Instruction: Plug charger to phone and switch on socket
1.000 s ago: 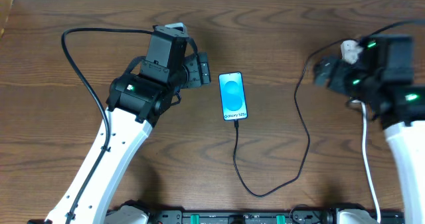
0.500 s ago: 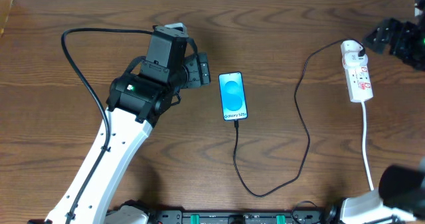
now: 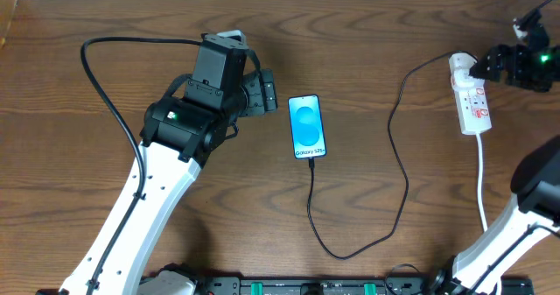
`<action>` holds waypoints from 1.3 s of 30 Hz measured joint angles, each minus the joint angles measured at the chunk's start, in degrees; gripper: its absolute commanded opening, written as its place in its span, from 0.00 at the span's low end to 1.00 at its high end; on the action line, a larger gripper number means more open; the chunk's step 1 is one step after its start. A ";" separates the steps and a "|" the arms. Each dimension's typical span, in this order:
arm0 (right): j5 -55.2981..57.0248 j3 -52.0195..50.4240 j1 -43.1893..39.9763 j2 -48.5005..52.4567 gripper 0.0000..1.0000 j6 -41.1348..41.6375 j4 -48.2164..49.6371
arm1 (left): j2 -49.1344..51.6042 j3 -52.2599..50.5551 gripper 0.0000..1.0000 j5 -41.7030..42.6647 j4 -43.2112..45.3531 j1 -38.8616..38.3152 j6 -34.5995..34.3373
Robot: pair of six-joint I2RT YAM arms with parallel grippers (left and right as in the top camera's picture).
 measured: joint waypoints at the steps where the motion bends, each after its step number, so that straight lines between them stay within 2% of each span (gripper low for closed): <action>1: -0.02 0.00 0.00 0.90 0.99 -0.15 0.31 | 0.00 0.00 0.87 0.00 0.00 0.00 0.00; 14: 0.39 0.00 0.00 8.48 0.99 -0.94 6.27 | 0.00 0.00 0.88 0.00 0.00 0.00 0.00; 23: 0.07 0.00 0.35 9.22 0.99 -1.01 11.76 | 0.00 0.00 0.87 0.00 -0.02 0.00 0.02; 33: 0.48 -0.02 3.37 9.57 0.99 -0.98 12.33 | 0.00 0.00 0.87 0.00 -0.02 0.00 0.00; 39: 3.45 -3.34 3.69 9.77 0.99 2.86 15.34 | 0.00 0.00 0.87 0.00 -0.02 0.00 0.00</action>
